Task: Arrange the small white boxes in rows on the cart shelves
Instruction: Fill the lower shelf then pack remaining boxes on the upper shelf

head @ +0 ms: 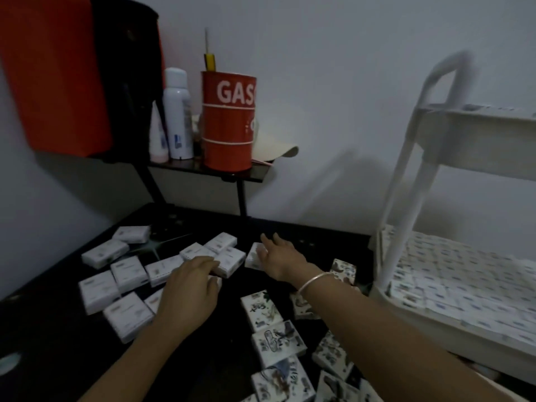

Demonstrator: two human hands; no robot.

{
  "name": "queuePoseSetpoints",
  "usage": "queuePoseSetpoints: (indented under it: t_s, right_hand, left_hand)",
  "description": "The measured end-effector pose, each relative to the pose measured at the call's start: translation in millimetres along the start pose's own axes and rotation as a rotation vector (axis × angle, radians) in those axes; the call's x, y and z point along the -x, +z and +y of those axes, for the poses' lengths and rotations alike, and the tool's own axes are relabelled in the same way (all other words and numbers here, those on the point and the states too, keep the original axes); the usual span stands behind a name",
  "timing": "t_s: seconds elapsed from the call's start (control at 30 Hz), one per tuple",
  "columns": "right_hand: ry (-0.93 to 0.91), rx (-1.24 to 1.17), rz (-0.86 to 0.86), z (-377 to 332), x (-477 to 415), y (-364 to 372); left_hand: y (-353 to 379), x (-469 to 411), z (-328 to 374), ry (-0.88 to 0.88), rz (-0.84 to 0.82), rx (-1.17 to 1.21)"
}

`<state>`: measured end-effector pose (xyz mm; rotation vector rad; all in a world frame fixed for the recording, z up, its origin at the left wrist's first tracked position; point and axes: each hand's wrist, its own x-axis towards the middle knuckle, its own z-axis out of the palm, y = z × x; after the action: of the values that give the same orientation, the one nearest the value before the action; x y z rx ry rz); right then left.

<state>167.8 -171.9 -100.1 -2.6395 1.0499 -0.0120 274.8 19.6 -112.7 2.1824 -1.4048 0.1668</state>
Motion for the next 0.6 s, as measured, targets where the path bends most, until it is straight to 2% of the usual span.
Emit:
queuePoseSetpoints:
  t_s: [0.17, 0.27, 0.37, 0.5, 0.6]
  right_hand:
    - [0.063, 0.062, 0.055, -0.7, -6.3, 7.4]
    - [-0.012, -0.052, 0.127, -2.4, 1.1, -2.0]
    - [-0.058, -0.171, 0.172, -3.0, 13.1, -10.8]
    - [-0.129, -0.159, 0.191, -3.4, 31.7, -10.9]
    - [-0.122, -0.192, 0.231, 1.1, 47.0, -15.7]
  left_hand:
    - [7.1, -35.4, 4.6, -0.083, 0.006, -0.067]
    - [9.5, -50.8, 10.2, -0.104, -0.069, -0.225]
    - [10.5, -65.3, 12.8, -0.114, -0.162, -0.28]
    - [8.6, -79.6, 14.3, -0.072, -0.295, -0.178]
    - [10.5, -80.6, 19.3, -0.056, -0.336, -0.045]
